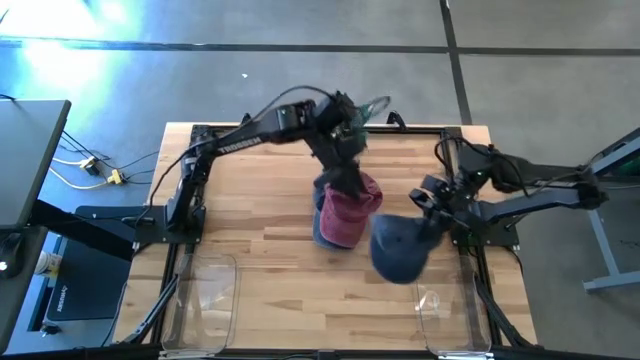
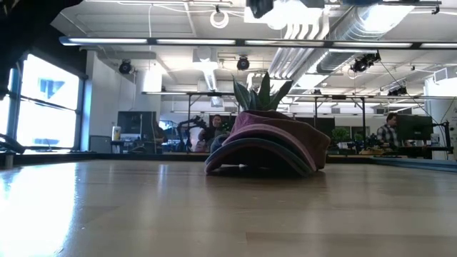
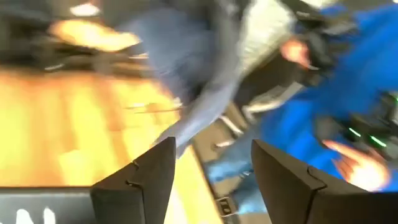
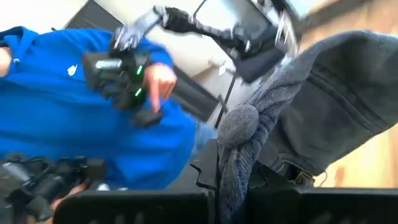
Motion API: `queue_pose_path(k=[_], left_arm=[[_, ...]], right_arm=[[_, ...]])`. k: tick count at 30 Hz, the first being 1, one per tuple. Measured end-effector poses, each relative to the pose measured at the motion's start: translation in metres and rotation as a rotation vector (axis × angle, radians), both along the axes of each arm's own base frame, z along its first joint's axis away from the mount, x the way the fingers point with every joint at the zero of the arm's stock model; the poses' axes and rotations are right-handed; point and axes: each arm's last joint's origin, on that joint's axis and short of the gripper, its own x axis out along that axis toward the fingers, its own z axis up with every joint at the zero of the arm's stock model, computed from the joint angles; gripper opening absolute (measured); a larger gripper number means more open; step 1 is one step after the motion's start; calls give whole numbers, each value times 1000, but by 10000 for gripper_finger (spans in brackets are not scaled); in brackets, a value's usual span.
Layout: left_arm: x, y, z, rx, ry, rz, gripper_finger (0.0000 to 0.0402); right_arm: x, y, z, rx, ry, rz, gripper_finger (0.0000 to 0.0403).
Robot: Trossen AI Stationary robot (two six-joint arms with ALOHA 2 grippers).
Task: Pick & Place hat
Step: Put the blue cap into the right transparent bin
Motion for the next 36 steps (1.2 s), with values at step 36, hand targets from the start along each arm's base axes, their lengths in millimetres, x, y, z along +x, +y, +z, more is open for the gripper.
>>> queue_pose_path(k=[36], left_arm=[[-14, -11, -9, 232, 191, 167, 208]], right_arm=[[-78, 95, -27, -172, 393, 72, 0]])
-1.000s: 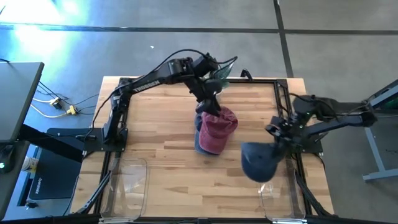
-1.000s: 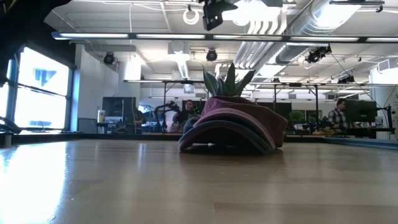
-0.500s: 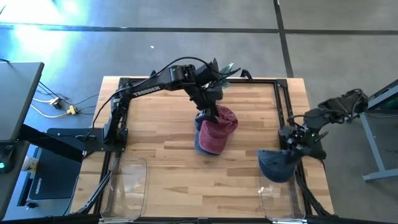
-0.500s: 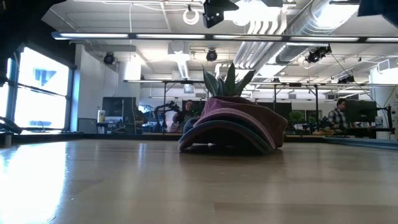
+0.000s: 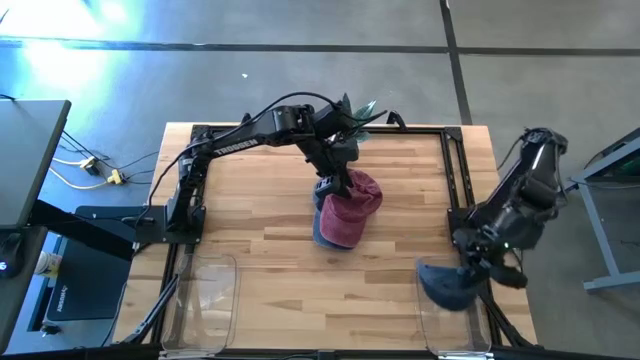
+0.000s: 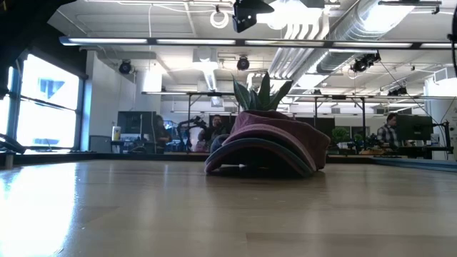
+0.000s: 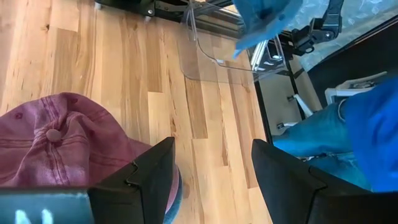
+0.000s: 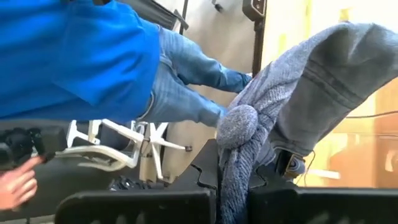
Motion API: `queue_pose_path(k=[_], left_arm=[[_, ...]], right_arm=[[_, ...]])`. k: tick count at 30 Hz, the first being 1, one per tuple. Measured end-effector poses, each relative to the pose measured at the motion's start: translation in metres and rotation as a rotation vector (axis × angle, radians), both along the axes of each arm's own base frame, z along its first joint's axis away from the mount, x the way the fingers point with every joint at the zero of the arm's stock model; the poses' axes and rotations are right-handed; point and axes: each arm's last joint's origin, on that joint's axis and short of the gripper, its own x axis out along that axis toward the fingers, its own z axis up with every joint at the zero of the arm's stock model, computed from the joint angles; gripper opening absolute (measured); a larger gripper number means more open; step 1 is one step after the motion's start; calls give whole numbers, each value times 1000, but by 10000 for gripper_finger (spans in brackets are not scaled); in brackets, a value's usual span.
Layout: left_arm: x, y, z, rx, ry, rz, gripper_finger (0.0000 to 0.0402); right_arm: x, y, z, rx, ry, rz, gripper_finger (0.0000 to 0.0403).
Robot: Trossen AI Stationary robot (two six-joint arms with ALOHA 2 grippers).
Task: Pick & Place hat
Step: Put the blue cap into the right transparent bin
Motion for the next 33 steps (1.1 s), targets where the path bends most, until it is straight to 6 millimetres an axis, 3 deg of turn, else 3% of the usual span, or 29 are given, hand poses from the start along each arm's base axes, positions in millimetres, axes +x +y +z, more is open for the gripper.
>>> queue_pose_path(k=[7, 17, 22, 27, 33], left_arm=[[0, -1, 0, -1, -1, -2, 208], [2, -14, 0, -8, -9, -50, 208], [3, -19, 0, -7, -9, -66, 208], [3, -20, 0, -13, -9, -69, 208], [3, -19, 0, -15, -9, -68, 208]], right_arm=[[-7, 39, -14, -62, 28, -84, 0], [-20, 67, -33, -94, 44, -141, 0], [-21, 66, -64, -127, -10, -155, 0], [-20, 52, -91, -134, -31, -203, 0], [-24, 36, -106, -187, -51, -182, 3]])
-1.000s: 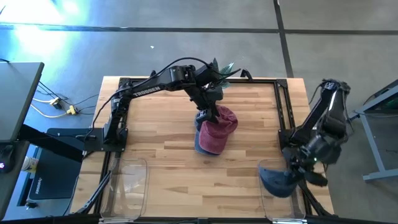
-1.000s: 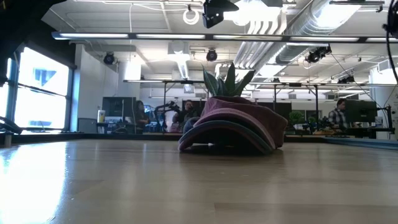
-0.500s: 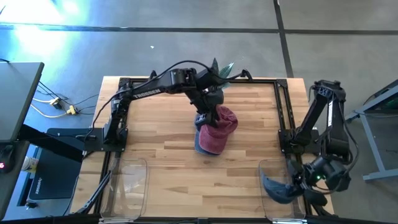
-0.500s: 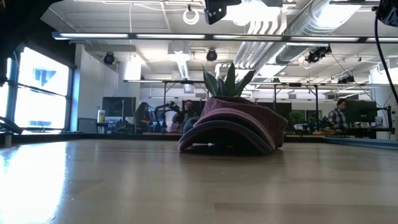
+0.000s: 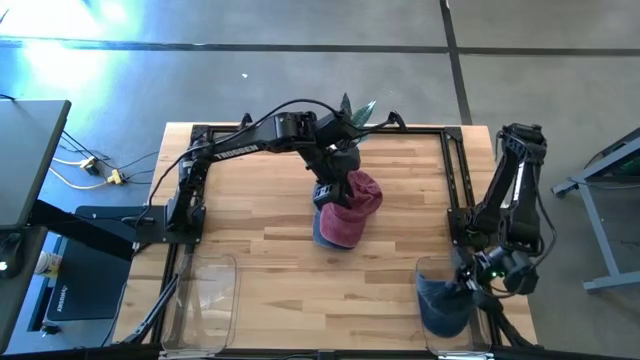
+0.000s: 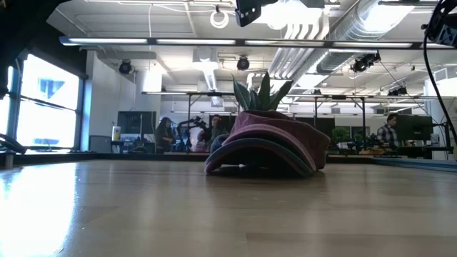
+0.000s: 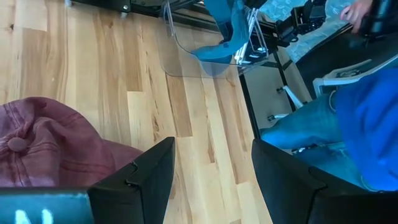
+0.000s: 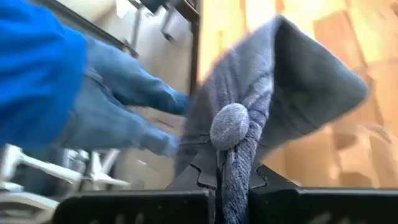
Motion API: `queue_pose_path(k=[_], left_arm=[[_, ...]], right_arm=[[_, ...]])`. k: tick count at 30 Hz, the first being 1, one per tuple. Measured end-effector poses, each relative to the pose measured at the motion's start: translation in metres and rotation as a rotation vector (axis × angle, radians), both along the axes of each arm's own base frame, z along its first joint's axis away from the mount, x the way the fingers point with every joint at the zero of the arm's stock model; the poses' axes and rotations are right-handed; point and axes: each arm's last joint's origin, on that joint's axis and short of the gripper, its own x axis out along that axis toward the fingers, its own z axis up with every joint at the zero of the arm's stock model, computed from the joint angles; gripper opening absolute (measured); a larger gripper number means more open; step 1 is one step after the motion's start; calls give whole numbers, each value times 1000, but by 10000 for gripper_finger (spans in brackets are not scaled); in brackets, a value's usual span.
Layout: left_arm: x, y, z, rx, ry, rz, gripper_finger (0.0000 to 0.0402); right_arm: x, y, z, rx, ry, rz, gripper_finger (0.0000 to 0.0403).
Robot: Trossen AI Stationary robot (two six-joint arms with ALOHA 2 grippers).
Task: Pick & Place hat
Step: Put the blue cap into the right transparent bin
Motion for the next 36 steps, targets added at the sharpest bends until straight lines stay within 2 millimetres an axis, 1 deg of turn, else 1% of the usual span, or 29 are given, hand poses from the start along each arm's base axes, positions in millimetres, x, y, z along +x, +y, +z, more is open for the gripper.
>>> queue_pose_path(k=[2, 6, 9, 13, 17, 21, 23, 25, 29, 33, 36], left_arm=[[0, 0, 0, -2, 1, 2, 208], [0, 0, 0, -2, -2, 2, 208], [1, 0, 1, 0, -10, 2, 208], [2, 0, 2, 4, -35, 2, 208], [3, 1, 3, -3, -43, 11, 208], [6, 1, 6, -7, -72, 19, 208], [7, 1, 7, -15, -78, 27, 208], [8, 1, 8, -19, -92, 33, 208], [9, 1, 9, -26, -105, 41, 208], [10, 2, 10, -24, -119, 47, 208], [11, 2, 11, -22, -133, 47, 208]], right_arm=[[-2, -5, -4, -35, 19, 11, 4], [-5, -14, -6, -98, 55, 29, 6], [-6, -19, -5, -133, 35, 62, 10], [-7, -22, -7, -231, -14, 141, 24], [-8, -28, -11, -334, -2, 163, 56], [-9, -35, -15, -419, 0, 148, 104], [-9, -36, -15, -424, -7, 141, 131], [-9, -34, -12, -375, -14, 146, 157], [-10, -28, -1, -175, 6, 199, 199], [-14, -31, 10, 47, 106, 181, 211], [-17, -37, 15, 156, 176, 166, 209]])
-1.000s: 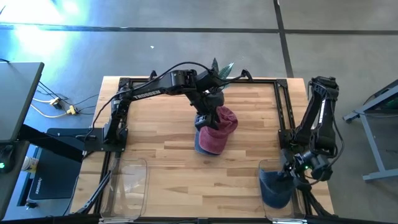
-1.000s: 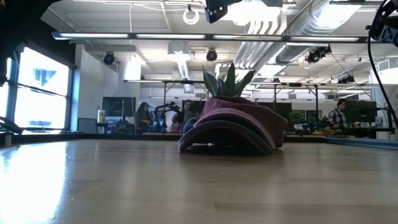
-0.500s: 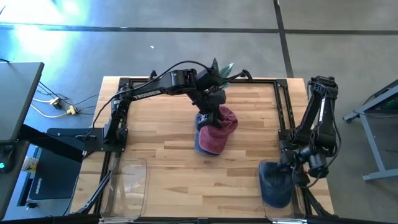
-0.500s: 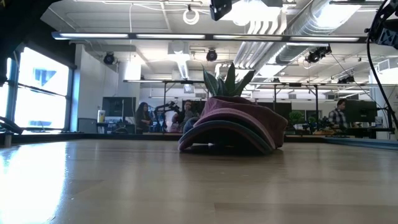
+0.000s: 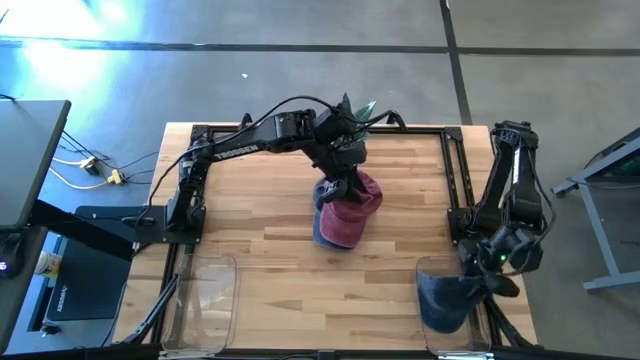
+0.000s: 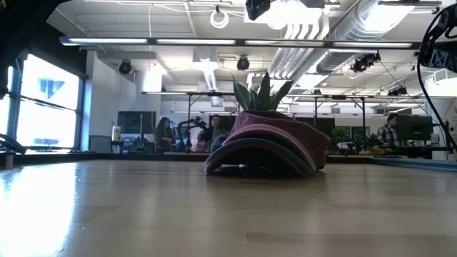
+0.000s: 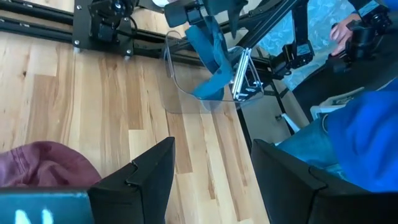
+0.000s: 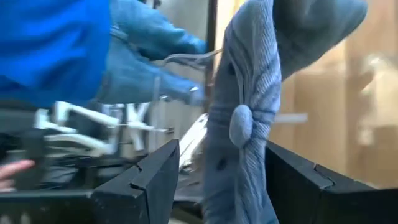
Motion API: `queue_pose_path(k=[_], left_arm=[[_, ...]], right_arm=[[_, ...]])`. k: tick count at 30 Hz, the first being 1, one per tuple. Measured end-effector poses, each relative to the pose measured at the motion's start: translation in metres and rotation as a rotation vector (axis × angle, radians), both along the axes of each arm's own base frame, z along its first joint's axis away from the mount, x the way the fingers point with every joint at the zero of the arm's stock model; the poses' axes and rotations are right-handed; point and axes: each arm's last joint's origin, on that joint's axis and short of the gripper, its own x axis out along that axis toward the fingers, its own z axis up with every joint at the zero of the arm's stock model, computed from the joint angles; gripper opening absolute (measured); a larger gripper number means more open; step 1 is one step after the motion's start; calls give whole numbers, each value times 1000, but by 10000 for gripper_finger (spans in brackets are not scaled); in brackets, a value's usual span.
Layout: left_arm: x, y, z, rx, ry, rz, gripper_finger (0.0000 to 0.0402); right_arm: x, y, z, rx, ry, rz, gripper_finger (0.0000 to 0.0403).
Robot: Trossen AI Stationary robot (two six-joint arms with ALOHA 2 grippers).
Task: Pick & Place hat
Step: Put the blue cap into the right transparent bin
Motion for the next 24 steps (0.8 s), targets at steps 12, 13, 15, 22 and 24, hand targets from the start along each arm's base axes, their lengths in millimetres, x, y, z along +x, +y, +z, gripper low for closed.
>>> queue_pose_path(k=[12, 13, 15, 22, 24], left_arm=[[0, 0, 1, -4, -10, -8, 208], [0, 0, 1, -7, -12, -15, 208], [0, 0, 1, -6, -16, -22, 208], [0, 0, 1, -5, -14, -23, 208], [0, -1, 1, -5, -13, -23, 208]], right_arm=[[-6, -16, 20, 201, 34, 8, 175], [-5, -18, 24, 214, 9, -15, 170], [-6, -21, 32, 230, -4, -43, 158], [-13, -32, 25, 112, 267, -20, 95], [-14, -33, 22, 77, 298, -20, 70]])
